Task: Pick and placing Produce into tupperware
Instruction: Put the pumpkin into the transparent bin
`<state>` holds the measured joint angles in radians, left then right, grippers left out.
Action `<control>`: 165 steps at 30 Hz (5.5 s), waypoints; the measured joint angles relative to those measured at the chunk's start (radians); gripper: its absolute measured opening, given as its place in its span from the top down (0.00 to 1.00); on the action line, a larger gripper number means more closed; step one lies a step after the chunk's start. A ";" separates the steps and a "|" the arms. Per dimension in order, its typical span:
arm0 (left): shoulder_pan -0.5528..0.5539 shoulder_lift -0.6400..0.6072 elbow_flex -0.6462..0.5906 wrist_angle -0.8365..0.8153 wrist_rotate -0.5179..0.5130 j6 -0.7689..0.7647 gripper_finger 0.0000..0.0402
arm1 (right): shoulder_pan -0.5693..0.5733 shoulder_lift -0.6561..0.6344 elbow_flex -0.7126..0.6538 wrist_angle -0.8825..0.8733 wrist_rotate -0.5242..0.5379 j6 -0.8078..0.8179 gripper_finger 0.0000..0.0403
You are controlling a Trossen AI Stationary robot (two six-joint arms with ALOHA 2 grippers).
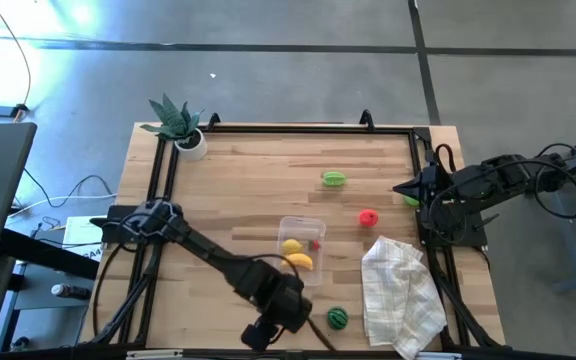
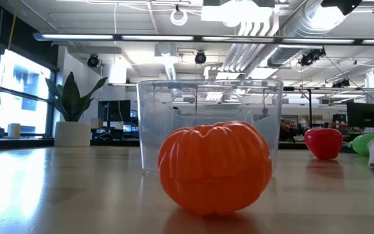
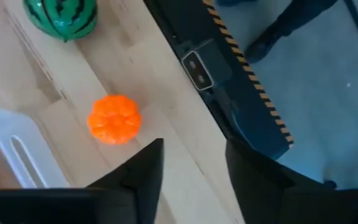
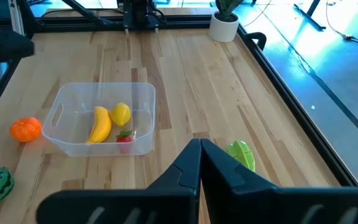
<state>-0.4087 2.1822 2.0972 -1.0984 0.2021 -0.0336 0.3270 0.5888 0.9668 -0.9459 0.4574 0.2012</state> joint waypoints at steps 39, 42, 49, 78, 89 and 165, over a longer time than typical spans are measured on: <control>0.024 0.186 0.000 0.077 -0.165 0.744 0.24 | 0.000 0.000 0.000 -0.001 0.000 0.000 1.00; 0.023 0.186 0.000 0.080 -0.142 0.741 0.24 | 0.000 0.000 0.000 0.000 0.000 0.000 1.00; 0.023 0.202 0.000 0.090 -0.123 0.744 0.24 | 0.000 0.000 0.000 0.000 0.000 0.000 1.00; 0.063 0.260 0.000 0.139 -0.135 0.759 0.24 | 0.000 0.000 0.000 0.000 0.000 0.000 1.00; 0.069 0.260 0.000 0.200 -0.071 0.759 0.24 | 0.000 0.000 0.000 0.000 0.000 0.000 1.00; 0.075 0.307 0.000 0.204 0.000 0.731 0.43 | 0.000 0.000 0.000 0.000 0.000 0.000 1.00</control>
<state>-0.3332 2.4893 2.0972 -0.8943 0.2020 0.6974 0.3270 0.5888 0.9671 -0.9461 0.4574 0.2012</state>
